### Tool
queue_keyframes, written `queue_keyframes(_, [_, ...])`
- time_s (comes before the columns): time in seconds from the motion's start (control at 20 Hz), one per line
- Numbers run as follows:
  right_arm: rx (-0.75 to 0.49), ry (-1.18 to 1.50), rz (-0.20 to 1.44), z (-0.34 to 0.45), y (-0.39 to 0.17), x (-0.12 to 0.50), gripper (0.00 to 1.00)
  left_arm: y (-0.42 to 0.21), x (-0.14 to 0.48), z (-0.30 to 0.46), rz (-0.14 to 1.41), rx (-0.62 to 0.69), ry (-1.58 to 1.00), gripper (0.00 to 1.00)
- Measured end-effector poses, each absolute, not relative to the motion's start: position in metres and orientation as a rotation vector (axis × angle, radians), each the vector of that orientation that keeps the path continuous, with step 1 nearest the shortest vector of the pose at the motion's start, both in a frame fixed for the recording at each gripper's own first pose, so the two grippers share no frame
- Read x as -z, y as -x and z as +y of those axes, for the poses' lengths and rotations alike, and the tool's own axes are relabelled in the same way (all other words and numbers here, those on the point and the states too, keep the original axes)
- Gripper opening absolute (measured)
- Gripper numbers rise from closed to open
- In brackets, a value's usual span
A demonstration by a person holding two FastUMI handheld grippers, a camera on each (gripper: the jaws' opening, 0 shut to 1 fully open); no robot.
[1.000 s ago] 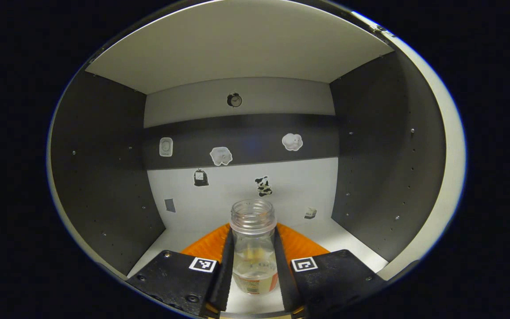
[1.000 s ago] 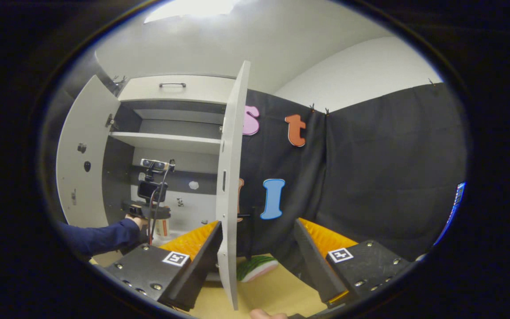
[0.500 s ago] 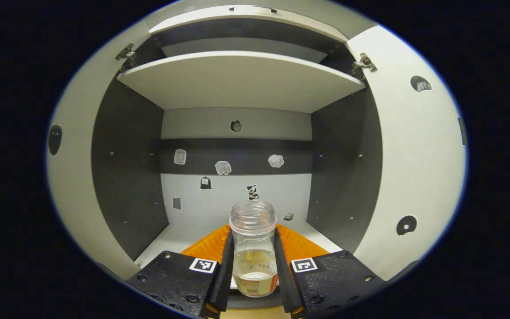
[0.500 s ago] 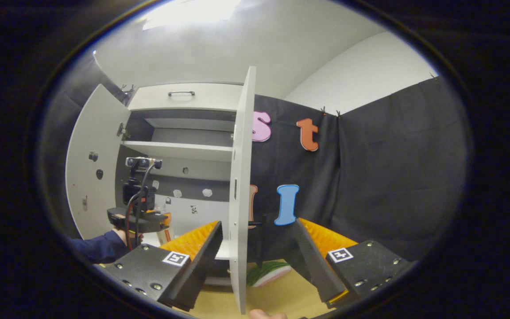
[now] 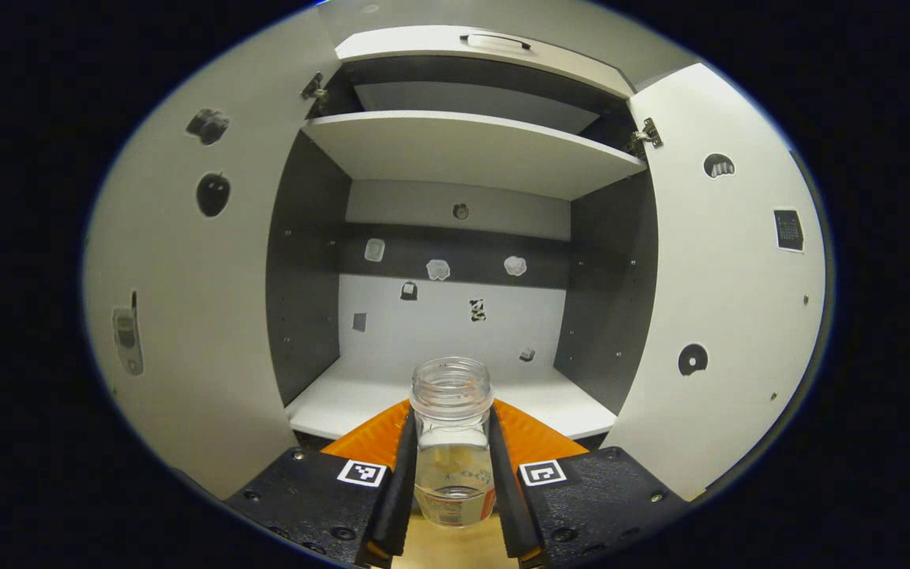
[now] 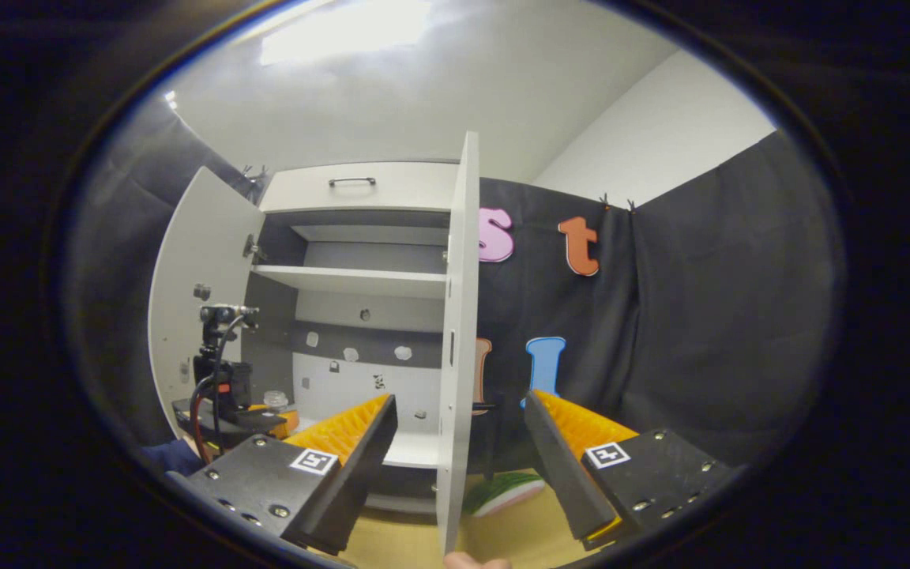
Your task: Grasp the bottle in the cabinet with the left hand and place it on the coaster, then close the right door with the right hand and the left door with the left hand.
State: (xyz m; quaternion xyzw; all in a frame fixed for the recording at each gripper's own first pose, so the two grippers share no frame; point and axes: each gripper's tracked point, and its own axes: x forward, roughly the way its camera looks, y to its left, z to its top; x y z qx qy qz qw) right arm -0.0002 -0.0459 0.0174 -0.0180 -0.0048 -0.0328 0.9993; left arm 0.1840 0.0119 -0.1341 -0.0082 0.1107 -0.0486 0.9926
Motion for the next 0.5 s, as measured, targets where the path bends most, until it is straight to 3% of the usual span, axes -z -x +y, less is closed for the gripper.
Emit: queue_keyframes(0.5, [0.043, 0.009, -0.053, -0.051, 0.016, -0.038, 1.0, -0.085, 0.271, 0.017, 0.387, 0.149, 0.056, 0.47])
